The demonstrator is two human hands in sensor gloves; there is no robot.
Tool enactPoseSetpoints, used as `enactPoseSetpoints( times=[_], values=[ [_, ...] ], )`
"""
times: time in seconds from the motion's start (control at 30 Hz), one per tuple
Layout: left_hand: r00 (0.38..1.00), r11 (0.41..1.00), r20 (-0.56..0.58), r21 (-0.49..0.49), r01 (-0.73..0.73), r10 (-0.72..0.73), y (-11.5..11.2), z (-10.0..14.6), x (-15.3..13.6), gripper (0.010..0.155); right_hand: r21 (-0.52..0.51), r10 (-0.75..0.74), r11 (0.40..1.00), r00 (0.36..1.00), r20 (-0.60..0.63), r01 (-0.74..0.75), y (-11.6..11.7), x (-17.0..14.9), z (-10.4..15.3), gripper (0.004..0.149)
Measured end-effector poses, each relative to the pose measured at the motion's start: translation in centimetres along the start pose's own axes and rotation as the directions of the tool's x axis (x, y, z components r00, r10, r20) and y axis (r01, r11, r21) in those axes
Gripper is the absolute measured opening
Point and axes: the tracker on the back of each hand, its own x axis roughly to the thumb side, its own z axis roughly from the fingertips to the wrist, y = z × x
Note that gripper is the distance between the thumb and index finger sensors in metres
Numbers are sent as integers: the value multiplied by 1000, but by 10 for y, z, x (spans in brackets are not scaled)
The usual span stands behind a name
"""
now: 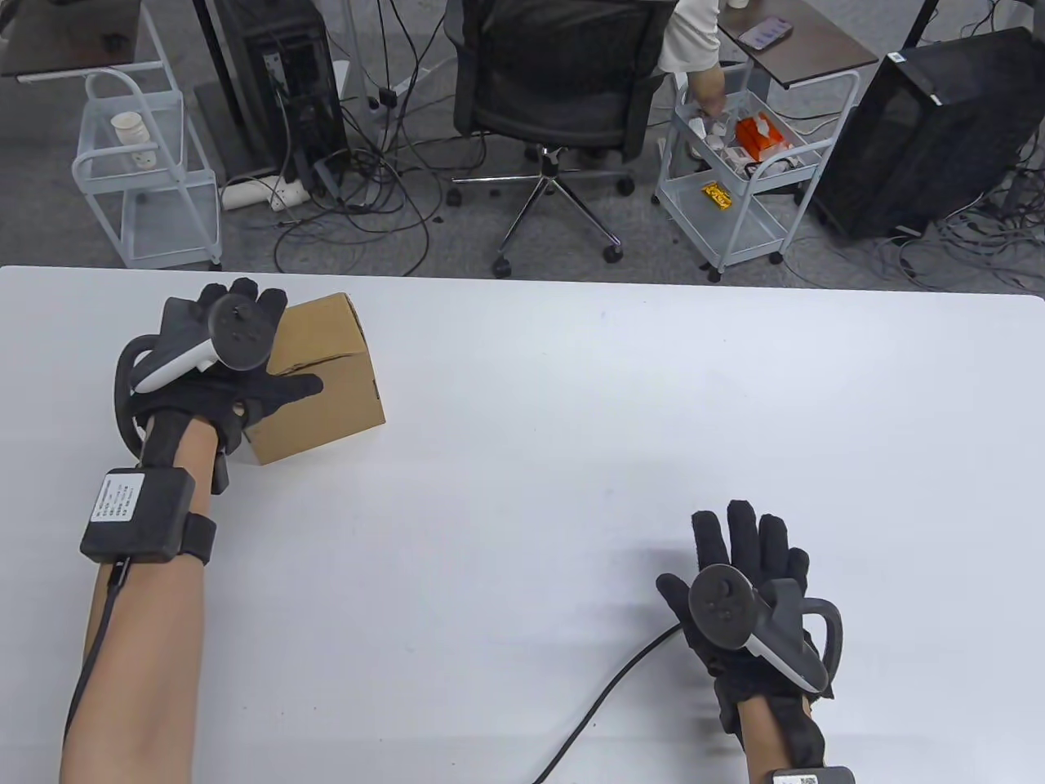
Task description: Open four flaps of mailer box and unpack office supplies
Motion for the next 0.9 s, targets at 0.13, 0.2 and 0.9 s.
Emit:
enactPoseSetpoints(
  times=[0.13,0.2,0.9],
  values=[
    [998,993,-7,-102,-66,66,-4,-19,-10,112,3,4,1000,1000,-5,-4,0,-1,0,80],
    [995,984,-21,-149,-99,97,-6,-27,-14,116,1,4,1000,1000,-6,-4,0,-1,0,80],
    [1000,999,15,-45,-5,6,-18,-24,6,116,-13,2,1000,1000,10,-2,-1,-2,0,80]
  ],
)
